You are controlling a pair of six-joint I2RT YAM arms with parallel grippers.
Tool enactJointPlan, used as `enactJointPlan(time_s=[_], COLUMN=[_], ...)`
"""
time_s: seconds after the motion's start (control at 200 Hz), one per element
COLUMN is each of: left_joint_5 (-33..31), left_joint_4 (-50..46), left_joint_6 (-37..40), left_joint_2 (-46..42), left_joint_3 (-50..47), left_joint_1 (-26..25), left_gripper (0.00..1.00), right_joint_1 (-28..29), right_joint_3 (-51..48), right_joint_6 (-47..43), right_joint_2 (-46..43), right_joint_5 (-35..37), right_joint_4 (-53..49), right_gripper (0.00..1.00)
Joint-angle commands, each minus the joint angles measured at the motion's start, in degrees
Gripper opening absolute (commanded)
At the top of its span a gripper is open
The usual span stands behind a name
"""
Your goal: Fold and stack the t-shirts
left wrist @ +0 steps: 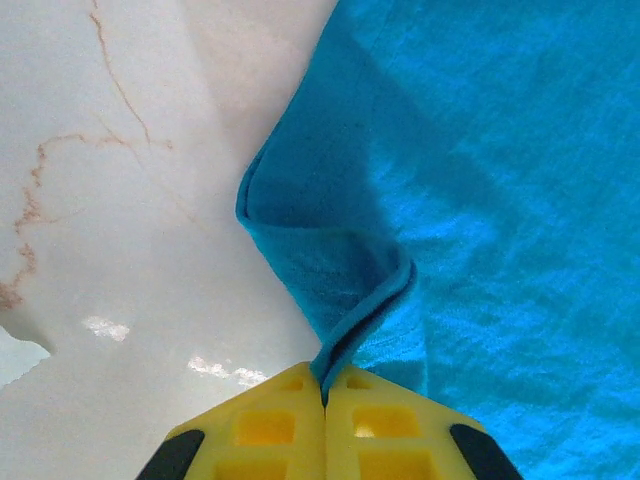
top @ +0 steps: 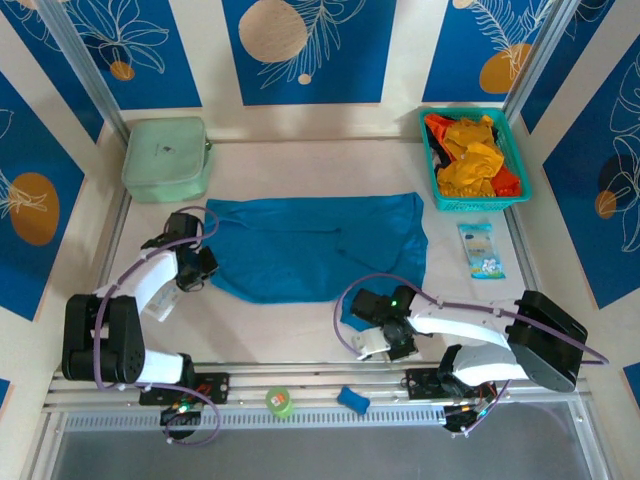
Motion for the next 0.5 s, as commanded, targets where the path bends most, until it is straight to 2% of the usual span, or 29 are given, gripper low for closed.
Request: enactJointPlan(time_s=[0.0, 0.31, 0.49], left_joint_5=[0.6, -0.5, -2.9], left_joint_4=[-0.2, -3.7, -6.0], left_joint_6=[0.9, 1.2, 1.1], left_joint_2=[-1.4, -3.9, -4.9], left_joint_3=[-0.7, -1.6, -0.5], left_joint_1=[-0.1, -0.1, -0.1], left_gripper=[0.00, 0.00, 0.00], right_joint_1=[0.2, -3.5, -8.9], right_joint_3=[-0.2, 3.5, 8.0], right_joint_6=[0.2, 0.5, -0.5], right_joint_2=[0.4, -11.7, -15.7], right_joint_5=[1.4, 9.5, 14.2], right_joint_4=[0.2, -2.1, 4.8], right_gripper=[0.00, 0.00, 0.00])
